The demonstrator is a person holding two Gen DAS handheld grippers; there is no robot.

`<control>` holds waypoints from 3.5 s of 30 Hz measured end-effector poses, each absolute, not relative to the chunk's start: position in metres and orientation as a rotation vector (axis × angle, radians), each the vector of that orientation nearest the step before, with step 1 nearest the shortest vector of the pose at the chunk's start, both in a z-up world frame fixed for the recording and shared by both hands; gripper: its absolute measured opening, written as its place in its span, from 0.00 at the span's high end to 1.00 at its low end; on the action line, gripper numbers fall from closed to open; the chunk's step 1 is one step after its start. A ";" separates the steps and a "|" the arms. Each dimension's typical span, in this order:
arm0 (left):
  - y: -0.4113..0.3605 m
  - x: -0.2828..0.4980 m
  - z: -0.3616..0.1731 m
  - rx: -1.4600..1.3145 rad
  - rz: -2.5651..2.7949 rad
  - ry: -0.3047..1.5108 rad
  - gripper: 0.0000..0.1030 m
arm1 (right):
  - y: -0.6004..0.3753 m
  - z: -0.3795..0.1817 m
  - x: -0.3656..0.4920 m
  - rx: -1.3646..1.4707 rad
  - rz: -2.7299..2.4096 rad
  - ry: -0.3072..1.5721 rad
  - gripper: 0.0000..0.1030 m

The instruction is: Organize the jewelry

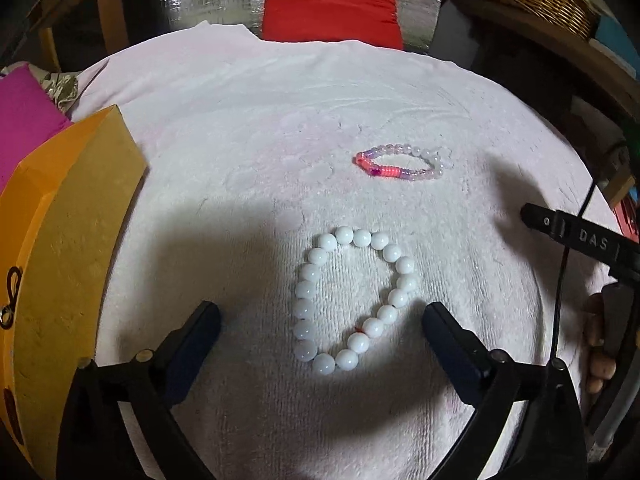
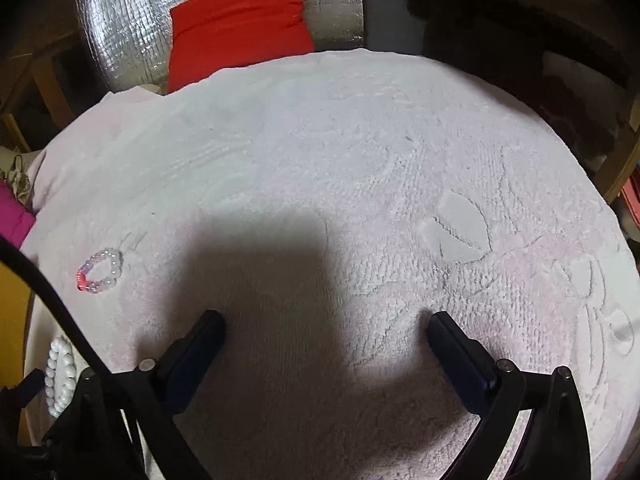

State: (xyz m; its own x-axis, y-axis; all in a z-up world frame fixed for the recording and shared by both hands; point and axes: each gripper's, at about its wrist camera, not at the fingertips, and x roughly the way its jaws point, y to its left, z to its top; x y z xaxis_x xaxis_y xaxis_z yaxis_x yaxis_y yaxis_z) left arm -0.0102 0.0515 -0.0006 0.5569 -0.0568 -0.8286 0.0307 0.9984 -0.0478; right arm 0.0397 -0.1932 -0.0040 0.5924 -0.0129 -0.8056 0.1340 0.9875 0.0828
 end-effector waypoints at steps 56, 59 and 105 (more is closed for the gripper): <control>0.086 -0.022 0.022 -0.076 -0.113 1.008 0.22 | -0.042 0.011 0.068 -0.112 0.190 0.944 0.46; 0.087 -0.022 0.021 -0.073 -0.117 1.010 0.22 | -0.047 0.013 0.067 -0.098 0.157 0.930 0.81; 0.039 -0.018 0.023 -0.083 -0.287 0.937 0.91 | -0.180 0.029 0.023 0.399 0.287 0.982 0.92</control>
